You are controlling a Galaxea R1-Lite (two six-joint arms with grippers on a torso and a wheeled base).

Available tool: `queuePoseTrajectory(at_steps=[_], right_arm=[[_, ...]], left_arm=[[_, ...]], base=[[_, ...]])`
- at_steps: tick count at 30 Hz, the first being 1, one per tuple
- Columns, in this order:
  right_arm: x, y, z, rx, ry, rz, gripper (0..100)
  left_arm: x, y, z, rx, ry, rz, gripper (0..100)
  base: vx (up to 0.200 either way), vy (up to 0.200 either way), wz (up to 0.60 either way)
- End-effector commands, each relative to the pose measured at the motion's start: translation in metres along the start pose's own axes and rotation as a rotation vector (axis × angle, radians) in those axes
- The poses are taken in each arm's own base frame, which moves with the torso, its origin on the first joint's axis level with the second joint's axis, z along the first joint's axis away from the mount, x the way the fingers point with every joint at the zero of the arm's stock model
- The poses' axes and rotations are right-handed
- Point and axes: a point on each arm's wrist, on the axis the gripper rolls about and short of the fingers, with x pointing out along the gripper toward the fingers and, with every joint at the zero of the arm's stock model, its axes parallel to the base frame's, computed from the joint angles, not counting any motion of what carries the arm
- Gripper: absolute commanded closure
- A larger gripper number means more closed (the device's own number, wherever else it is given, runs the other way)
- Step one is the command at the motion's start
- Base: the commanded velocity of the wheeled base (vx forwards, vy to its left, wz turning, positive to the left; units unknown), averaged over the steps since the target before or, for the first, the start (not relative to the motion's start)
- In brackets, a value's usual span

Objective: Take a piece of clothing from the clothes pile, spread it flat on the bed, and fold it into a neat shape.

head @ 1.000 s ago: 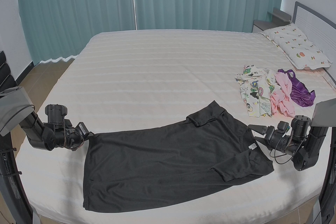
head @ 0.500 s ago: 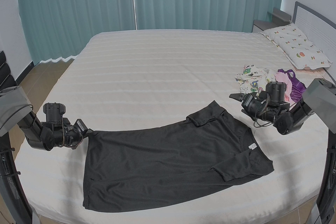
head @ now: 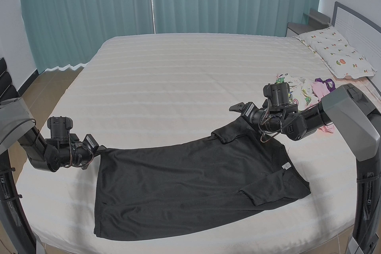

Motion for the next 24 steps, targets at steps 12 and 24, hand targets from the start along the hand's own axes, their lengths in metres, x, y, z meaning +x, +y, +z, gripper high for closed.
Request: queuePoseTrajectory(at_steps=[12,24], right_arm=[[-0.001,0.004,-0.016,-0.006,0.096,-0.076,0],[0.033,-0.006,-0.031,-0.032,0.11,-0.105,0]], left_arm=[[-0.001,-0.001,0.0,0.001,-0.002,-0.002,100],[0.0,0.001,0.0,-0.002,-0.001,0.002,100]], base=[[0.0,0.0,0.0],[0.0,0.0,0.0]])
